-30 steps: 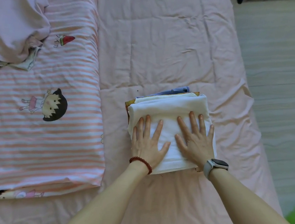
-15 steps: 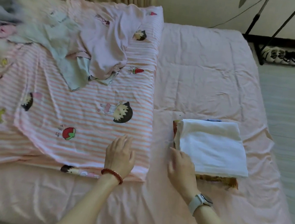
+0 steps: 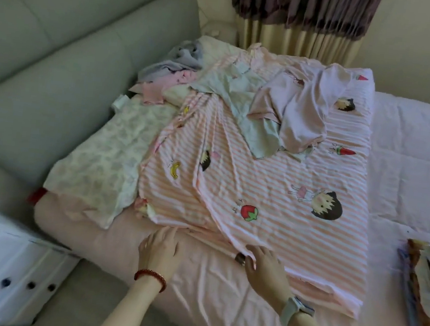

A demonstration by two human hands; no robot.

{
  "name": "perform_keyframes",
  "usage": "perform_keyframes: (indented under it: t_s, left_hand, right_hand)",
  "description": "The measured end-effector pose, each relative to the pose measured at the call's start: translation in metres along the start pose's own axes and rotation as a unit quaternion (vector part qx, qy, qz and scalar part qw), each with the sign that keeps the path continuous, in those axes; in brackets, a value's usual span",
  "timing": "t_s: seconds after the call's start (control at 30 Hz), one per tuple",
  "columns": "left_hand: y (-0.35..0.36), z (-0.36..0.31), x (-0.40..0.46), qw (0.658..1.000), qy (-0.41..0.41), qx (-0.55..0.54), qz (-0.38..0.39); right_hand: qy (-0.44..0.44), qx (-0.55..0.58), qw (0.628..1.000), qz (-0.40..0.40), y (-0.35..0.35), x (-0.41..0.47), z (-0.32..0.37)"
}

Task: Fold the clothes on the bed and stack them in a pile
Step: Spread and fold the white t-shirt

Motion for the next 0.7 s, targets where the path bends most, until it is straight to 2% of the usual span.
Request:
perform_keyframes:
  t_s: [0.17, 0.33, 0.53, 0.7]
  left_hand:
    - [-0.045, 0.057, 0.039, 0.998, -0.030, -0.044, -0.033]
    - [-0.061, 0.034, 0.109, 0.999, 0.026, -0.029, -0.028]
    - [-0.049, -0.044, 0.230, 0.994, 0.106, -0.015, 0.025]
    - [0.008, -0.107, 0.342, 0.984, 0.158, 0.020, 0.082]
  right_hand:
    - [-0.033, -0.011, 0.999, -0.003, 0.000, 0.053, 0.084]
    - [-0.027, -0.020, 0.999, -0.013, -0.032, 0.112, 0.099]
    - [0.010, -0.015, 0.999, -0.051, -0.086, 0.208, 0.052]
    - [0.077, -0.016, 0.991, -0.106, -0.119, 0.302, -0.029]
Point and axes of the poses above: each hand's wrist, its own x-axis towards the middle knuckle, its own y-axis out of the palm, z = x × y, the point moved 8 cm from there along x, towards the middle knuckle, and after that the axes turned 10 degrees about z, right-handed, at the moved point
